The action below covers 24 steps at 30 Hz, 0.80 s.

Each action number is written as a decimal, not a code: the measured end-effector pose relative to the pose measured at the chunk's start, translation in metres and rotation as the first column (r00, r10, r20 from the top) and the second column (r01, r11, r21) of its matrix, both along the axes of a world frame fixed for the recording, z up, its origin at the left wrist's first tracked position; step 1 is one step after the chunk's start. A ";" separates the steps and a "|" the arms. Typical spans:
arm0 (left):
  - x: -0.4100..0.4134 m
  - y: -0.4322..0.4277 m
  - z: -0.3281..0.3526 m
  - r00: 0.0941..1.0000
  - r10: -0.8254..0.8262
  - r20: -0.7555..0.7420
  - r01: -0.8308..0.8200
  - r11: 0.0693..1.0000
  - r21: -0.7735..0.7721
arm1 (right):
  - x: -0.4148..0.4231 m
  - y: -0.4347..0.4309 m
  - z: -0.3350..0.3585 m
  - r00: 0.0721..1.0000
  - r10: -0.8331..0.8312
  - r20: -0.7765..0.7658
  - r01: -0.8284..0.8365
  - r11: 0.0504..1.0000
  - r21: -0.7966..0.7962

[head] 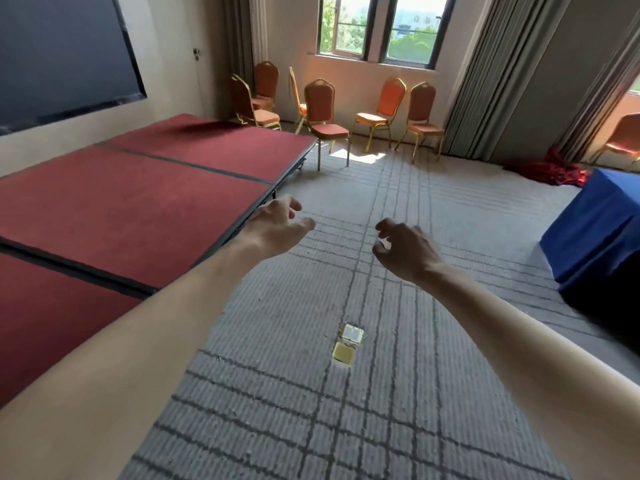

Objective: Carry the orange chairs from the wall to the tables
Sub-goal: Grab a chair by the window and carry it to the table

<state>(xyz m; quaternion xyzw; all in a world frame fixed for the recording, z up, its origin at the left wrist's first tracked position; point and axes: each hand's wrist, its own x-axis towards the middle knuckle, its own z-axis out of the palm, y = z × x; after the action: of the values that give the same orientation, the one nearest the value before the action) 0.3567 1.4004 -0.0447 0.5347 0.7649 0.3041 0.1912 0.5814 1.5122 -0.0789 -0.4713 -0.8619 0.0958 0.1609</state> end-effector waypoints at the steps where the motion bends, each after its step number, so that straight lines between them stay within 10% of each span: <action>1: -0.016 0.026 0.001 1.000 -0.005 -0.007 0.005 1.000 0.002 | -0.015 0.024 0.000 1.000 -0.014 -0.014 0.014 1.000 -0.006; 24: -0.294 0.611 0.033 0.995 -0.075 -0.062 0.078 0.995 0.058 | -0.267 0.592 -0.001 0.978 -0.084 -0.189 0.064 0.992 -0.109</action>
<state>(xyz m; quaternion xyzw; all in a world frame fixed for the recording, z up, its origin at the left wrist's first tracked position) 0.0625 2.0115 -0.0119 0.5780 0.7397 0.3034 0.1636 0.3145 2.1044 -0.0802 -0.4993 -0.8179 0.1790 0.2229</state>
